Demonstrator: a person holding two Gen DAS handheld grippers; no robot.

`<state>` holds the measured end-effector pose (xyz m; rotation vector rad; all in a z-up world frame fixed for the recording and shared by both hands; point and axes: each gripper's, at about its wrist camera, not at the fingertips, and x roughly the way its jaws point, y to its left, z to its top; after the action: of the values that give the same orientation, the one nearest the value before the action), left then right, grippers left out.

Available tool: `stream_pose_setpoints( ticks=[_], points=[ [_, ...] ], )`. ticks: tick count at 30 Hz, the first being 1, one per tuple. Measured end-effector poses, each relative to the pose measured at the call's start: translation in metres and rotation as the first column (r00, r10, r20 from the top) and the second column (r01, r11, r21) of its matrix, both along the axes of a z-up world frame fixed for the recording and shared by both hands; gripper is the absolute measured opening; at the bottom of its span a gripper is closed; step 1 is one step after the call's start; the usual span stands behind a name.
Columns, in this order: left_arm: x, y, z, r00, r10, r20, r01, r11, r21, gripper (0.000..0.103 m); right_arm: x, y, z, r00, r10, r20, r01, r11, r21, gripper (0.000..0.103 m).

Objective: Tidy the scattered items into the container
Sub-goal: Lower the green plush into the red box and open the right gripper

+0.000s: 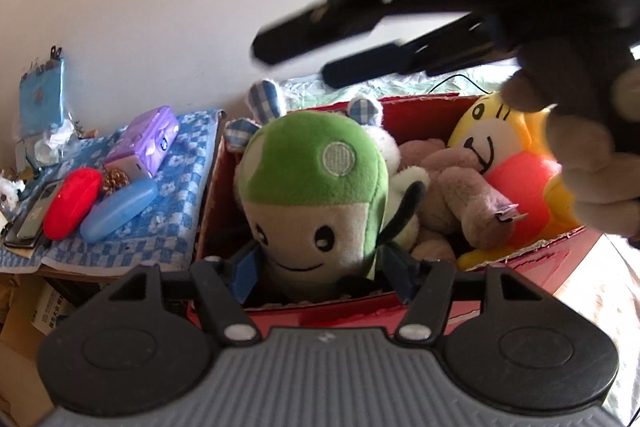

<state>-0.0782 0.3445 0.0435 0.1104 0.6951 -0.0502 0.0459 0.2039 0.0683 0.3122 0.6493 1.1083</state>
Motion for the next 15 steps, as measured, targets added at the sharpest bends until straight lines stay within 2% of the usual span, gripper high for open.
stream_pose_setpoints(
  ticks=[1,3,5,10,13,15],
  points=[
    [-0.001,0.001,0.001,1.000,-0.004,0.004,0.004,1.000,-0.003,0.064,0.002,0.004,-0.004,1.000,0.008,-0.022,-0.008,1.000,-0.007,0.052],
    [-0.002,0.003,0.001,1.000,-0.011,-0.003,0.011,1.000,-0.014,0.065,0.003,0.008,-0.010,0.998,0.026,-0.058,-0.028,0.999,-0.026,0.039],
    [-0.003,0.008,0.001,1.000,-0.013,-0.008,0.012,0.999,-0.030,0.067,-0.001,0.006,-0.012,0.998,0.019,-0.055,-0.022,0.998,-0.057,0.030],
    [-0.004,0.012,0.002,1.000,-0.027,-0.006,0.027,0.998,-0.048,0.066,-0.010,-0.018,-0.009,0.997,-0.021,-0.071,0.017,0.998,-0.053,0.028],
    [-0.004,0.011,0.001,0.999,-0.045,0.001,0.045,0.998,-0.040,0.065,-0.008,-0.028,-0.019,0.993,-0.060,-0.103,0.053,0.997,-0.062,0.028],
    [-0.002,0.010,-0.001,0.999,-0.050,0.001,0.050,0.998,-0.038,0.065,-0.008,-0.032,-0.027,0.988,-0.082,-0.133,0.079,0.996,-0.031,0.028]
  ],
)
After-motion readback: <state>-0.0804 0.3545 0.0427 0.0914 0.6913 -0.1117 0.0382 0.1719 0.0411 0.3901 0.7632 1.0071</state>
